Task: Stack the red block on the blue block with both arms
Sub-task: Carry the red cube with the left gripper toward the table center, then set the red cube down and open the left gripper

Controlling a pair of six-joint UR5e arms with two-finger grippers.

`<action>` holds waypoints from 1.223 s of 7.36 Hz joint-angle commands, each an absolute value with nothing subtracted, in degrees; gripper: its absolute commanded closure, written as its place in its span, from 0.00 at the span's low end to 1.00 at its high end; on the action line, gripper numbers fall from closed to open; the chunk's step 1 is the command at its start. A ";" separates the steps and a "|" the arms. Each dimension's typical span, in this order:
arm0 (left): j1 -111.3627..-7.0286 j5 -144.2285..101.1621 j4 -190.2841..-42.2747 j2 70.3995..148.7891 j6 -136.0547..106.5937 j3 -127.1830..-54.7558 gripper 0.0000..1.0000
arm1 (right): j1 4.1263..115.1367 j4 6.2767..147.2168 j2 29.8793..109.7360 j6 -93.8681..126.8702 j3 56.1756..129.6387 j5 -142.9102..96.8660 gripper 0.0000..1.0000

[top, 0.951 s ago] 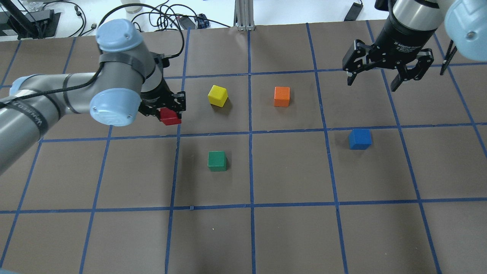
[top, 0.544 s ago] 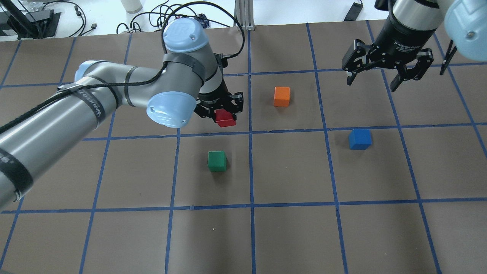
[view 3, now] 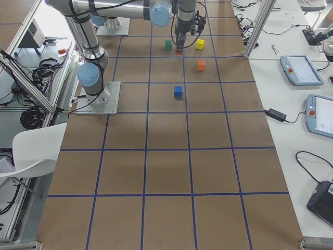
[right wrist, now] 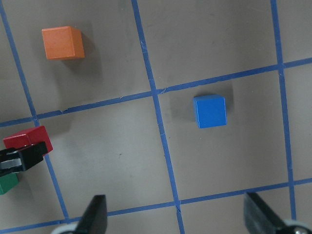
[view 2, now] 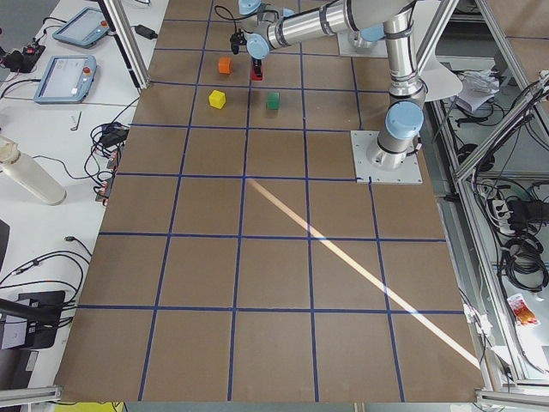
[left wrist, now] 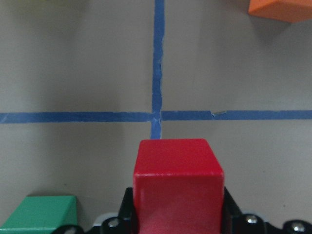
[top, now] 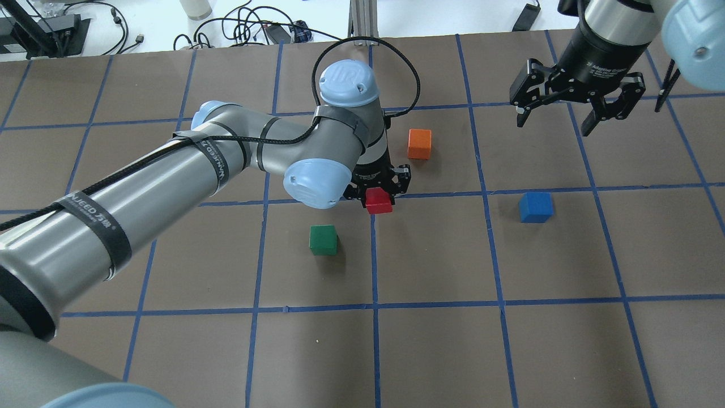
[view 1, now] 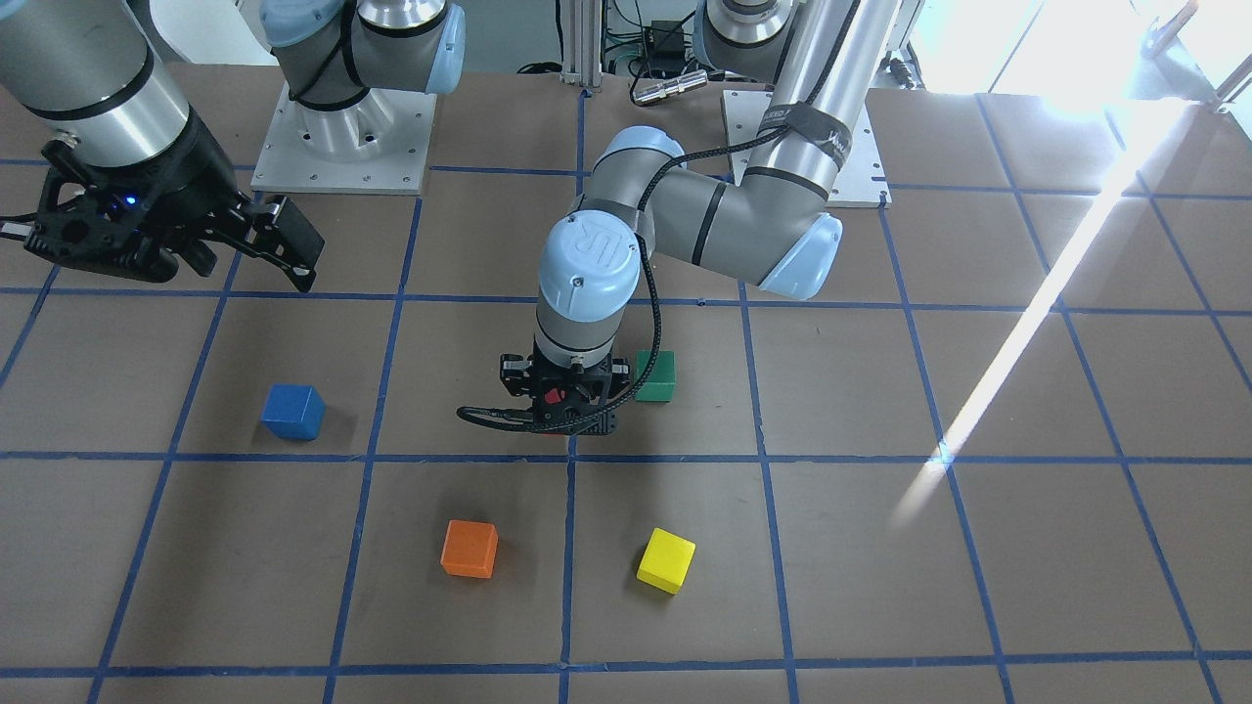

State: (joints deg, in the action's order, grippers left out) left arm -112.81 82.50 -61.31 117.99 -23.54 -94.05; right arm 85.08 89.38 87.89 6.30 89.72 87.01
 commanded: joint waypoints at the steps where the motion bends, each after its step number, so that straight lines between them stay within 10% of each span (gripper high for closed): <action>1: -113.64 82.62 -60.74 120.40 -23.56 -93.69 0.46 | 85.08 89.38 87.89 6.42 89.74 87.01 0.00; 2: -113.64 82.53 -60.73 120.85 -23.64 -93.26 0.00 | 85.08 89.38 87.89 6.33 89.65 87.01 0.00; 9: -96.55 82.53 -81.99 104.79 -17.51 -85.96 0.00 | 93.83 91.91 85.18 14.30 90.96 86.48 0.00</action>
